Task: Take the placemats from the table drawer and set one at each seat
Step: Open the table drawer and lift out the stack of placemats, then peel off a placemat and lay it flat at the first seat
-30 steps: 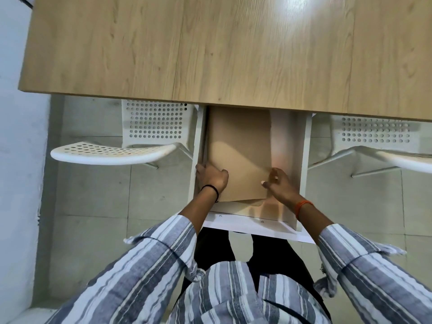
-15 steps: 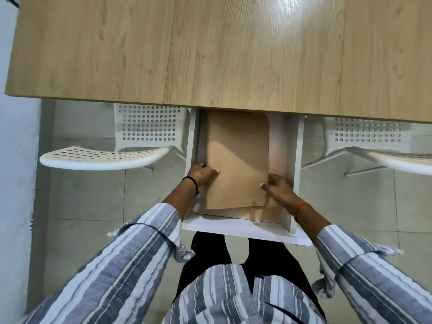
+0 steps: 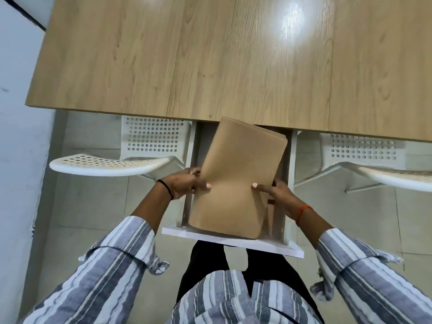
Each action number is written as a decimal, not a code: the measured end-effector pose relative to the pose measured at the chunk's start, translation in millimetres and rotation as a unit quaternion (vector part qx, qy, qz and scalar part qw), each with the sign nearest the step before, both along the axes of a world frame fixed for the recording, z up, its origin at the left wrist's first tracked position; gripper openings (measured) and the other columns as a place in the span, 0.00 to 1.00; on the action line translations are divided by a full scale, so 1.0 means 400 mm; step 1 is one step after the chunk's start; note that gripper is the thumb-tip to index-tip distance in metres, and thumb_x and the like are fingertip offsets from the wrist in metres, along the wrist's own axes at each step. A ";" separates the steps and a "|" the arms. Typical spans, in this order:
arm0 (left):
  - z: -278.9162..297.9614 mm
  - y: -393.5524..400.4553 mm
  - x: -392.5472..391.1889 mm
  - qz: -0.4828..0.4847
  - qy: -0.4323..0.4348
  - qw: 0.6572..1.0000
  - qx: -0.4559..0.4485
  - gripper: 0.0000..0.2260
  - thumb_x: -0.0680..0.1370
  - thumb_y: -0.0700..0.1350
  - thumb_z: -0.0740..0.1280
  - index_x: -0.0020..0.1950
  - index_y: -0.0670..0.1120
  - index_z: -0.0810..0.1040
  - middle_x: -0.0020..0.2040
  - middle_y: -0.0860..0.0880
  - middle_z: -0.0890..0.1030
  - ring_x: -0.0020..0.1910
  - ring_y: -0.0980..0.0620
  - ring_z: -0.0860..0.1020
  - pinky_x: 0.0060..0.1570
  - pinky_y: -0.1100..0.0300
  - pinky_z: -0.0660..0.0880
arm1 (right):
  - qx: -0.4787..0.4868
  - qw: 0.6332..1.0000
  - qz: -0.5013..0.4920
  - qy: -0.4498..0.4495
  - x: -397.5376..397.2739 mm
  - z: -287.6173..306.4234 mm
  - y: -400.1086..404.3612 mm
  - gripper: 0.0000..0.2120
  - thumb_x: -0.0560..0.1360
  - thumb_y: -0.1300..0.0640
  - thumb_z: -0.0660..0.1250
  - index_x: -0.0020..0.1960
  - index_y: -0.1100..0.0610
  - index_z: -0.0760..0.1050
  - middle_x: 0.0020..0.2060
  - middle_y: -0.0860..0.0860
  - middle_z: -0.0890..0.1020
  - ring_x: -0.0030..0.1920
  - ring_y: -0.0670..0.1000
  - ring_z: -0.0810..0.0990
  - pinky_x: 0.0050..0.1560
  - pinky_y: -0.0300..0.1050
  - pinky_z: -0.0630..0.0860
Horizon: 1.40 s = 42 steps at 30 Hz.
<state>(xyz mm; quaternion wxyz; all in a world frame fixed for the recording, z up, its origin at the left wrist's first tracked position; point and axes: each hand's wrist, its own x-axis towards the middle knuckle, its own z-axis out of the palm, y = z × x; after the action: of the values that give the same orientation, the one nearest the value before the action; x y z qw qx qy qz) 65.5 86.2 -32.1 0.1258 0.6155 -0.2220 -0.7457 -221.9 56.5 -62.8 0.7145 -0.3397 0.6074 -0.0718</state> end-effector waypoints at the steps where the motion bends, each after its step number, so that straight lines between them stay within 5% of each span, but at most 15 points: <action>1: 0.017 -0.010 0.014 -0.006 0.002 1.000 -0.011 0.25 0.68 0.38 0.73 0.64 0.46 0.75 0.61 0.43 0.80 0.58 0.46 0.78 0.54 0.57 0.78 | 0.018 0.999 0.018 -0.021 -0.010 0.008 -0.008 0.32 0.61 0.42 0.80 0.60 0.50 0.72 0.60 0.51 0.79 0.58 0.53 0.78 0.55 0.51 0.77; 3: 0.057 -0.030 0.040 -0.005 0.008 0.999 -0.033 0.28 0.67 0.40 0.74 0.66 0.45 0.74 0.61 0.43 0.80 0.59 0.46 0.78 0.59 0.52 0.76 | 0.031 0.997 0.034 -0.059 -0.029 0.021 -0.030 0.45 0.49 0.36 0.83 0.61 0.50 0.72 0.59 0.52 0.80 0.58 0.54 0.80 0.53 0.51 0.80; 6: 0.104 -0.062 0.053 0.032 0.039 0.997 -0.066 0.37 0.59 0.45 0.83 0.65 0.43 0.75 0.59 0.43 0.81 0.58 0.46 0.80 0.54 0.56 0.79 | 0.000 0.996 0.033 -0.086 -0.043 0.058 -0.070 0.47 0.47 0.35 0.82 0.61 0.51 0.74 0.57 0.53 0.82 0.57 0.55 0.82 0.57 0.54 0.81; 12: 0.171 -0.094 0.043 0.098 0.103 0.982 -0.124 0.36 0.59 0.47 0.83 0.64 0.44 0.76 0.59 0.43 0.81 0.56 0.47 0.81 0.54 0.55 0.80 | -0.085 0.990 0.034 -0.108 -0.071 0.173 -0.155 0.34 0.61 0.42 0.78 0.63 0.51 0.74 0.57 0.53 0.82 0.51 0.50 0.83 0.45 0.44 0.81; 16: 0.213 -0.126 0.021 0.166 0.123 0.964 -0.170 0.36 0.57 0.47 0.84 0.62 0.43 0.78 0.56 0.44 0.83 0.53 0.49 0.83 0.51 0.57 0.80 | -0.136 0.979 -0.032 -0.150 -0.073 0.256 -0.235 0.31 0.69 0.52 0.75 0.69 0.54 0.70 0.60 0.53 0.81 0.58 0.55 0.82 0.49 0.50 0.82; 19: 0.216 -0.194 -0.021 0.259 0.149 0.937 -0.181 0.31 0.59 0.44 0.83 0.59 0.42 0.78 0.53 0.45 0.84 0.50 0.49 0.84 0.49 0.56 0.81 | -0.200 0.973 -0.087 -0.081 -0.053 0.308 -0.323 0.26 0.74 0.53 0.72 0.70 0.56 0.70 0.62 0.54 0.78 0.60 0.55 0.80 0.56 0.52 0.79; 23: 0.191 -0.323 -0.112 0.443 0.186 0.867 -0.131 0.12 0.74 0.32 0.65 0.55 0.42 0.77 0.46 0.44 0.85 0.47 0.48 0.83 0.52 0.50 0.79 | -0.279 0.948 -0.148 0.041 -0.026 0.326 -0.381 0.25 0.77 0.52 0.69 0.72 0.54 0.67 0.68 0.54 0.73 0.65 0.55 0.74 0.65 0.58 0.74; 27: 0.158 -0.422 -0.216 0.531 0.156 0.832 -0.037 0.09 0.80 0.32 0.58 0.43 0.42 0.73 0.43 0.43 0.76 0.41 0.47 0.75 0.50 0.49 0.78 | -0.242 0.957 -0.131 0.090 0.027 0.284 -0.371 0.28 0.77 0.54 0.69 0.73 0.58 0.65 0.67 0.54 0.73 0.66 0.55 0.73 0.62 0.52 0.74; 29: 0.145 -0.448 -0.251 0.534 0.144 0.833 -0.018 0.10 0.81 0.32 0.58 0.42 0.42 0.71 0.41 0.44 0.74 0.40 0.47 0.73 0.44 0.53 0.79 | -0.189 0.969 -0.144 0.062 0.055 0.257 -0.377 0.26 0.77 0.57 0.70 0.72 0.59 0.67 0.63 0.55 0.76 0.63 0.56 0.76 0.50 0.47 0.76; 30: 0.135 -0.457 -0.262 0.526 0.134 0.840 -0.013 0.09 0.81 0.32 0.58 0.43 0.41 0.72 0.41 0.44 0.75 0.41 0.47 0.74 0.51 0.53 0.77 | -0.177 0.970 -0.156 0.054 0.065 0.242 -0.383 0.24 0.76 0.59 0.70 0.70 0.60 0.69 0.62 0.56 0.77 0.62 0.57 0.77 0.46 0.47 0.77; 33: 0.105 -0.478 -0.270 0.473 0.096 0.876 -0.007 0.06 0.80 0.33 0.61 0.55 0.40 0.75 0.48 0.43 0.77 0.54 0.45 0.74 0.63 0.48 0.70 | -0.185 0.963 -0.181 0.072 0.074 0.199 -0.405 0.21 0.73 0.64 0.71 0.64 0.57 0.73 0.61 0.56 0.80 0.59 0.58 0.80 0.51 0.56 0.81; 35: 0.100 -0.483 -0.252 0.397 0.058 0.916 -0.008 0.09 0.80 0.38 0.64 0.60 0.41 0.74 0.51 0.43 0.77 0.55 0.44 0.74 0.57 0.48 0.73 | -0.186 0.962 -0.182 0.080 0.073 0.184 -0.423 0.23 0.72 0.66 0.71 0.64 0.55 0.73 0.60 0.56 0.80 0.57 0.58 0.80 0.51 0.61 0.82; 38: 0.118 -0.476 -0.183 0.191 -0.040 0.981 -0.005 0.08 0.80 0.48 0.64 0.52 0.45 0.75 0.46 0.43 0.78 0.43 0.46 0.79 0.39 0.58 0.77 | -0.154 0.965 -0.209 0.049 0.071 0.199 -0.455 0.26 0.72 0.72 0.70 0.67 0.59 0.70 0.54 0.57 0.80 0.48 0.58 0.82 0.35 0.51 0.83; 40: 0.124 -0.475 -0.103 0.140 -0.105 0.985 -0.009 0.13 0.79 0.50 0.66 0.58 0.42 0.75 0.44 0.41 0.79 0.35 0.47 0.78 0.28 0.63 0.76 | -0.146 0.967 -0.203 0.040 0.067 0.204 -0.482 0.26 0.71 0.75 0.68 0.66 0.61 0.70 0.50 0.58 0.81 0.45 0.57 0.82 0.28 0.45 0.81; 42: 0.123 -0.478 -0.011 0.232 -0.180 0.954 -0.055 0.23 0.77 0.45 0.70 0.68 0.38 0.68 0.46 0.39 0.77 0.32 0.45 0.79 0.24 0.60 0.78 | -0.144 0.969 -0.195 0.039 0.066 0.211 -0.505 0.25 0.71 0.77 0.67 0.65 0.61 0.71 0.50 0.60 0.81 0.46 0.59 0.82 0.31 0.51 0.83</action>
<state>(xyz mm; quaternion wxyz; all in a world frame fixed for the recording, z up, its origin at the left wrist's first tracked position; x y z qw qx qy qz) 61.1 -105.0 17.2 0.2873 0.7660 -0.1329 -0.5595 -195.5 -145.6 21.5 0.6060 -0.3164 0.6724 -0.2838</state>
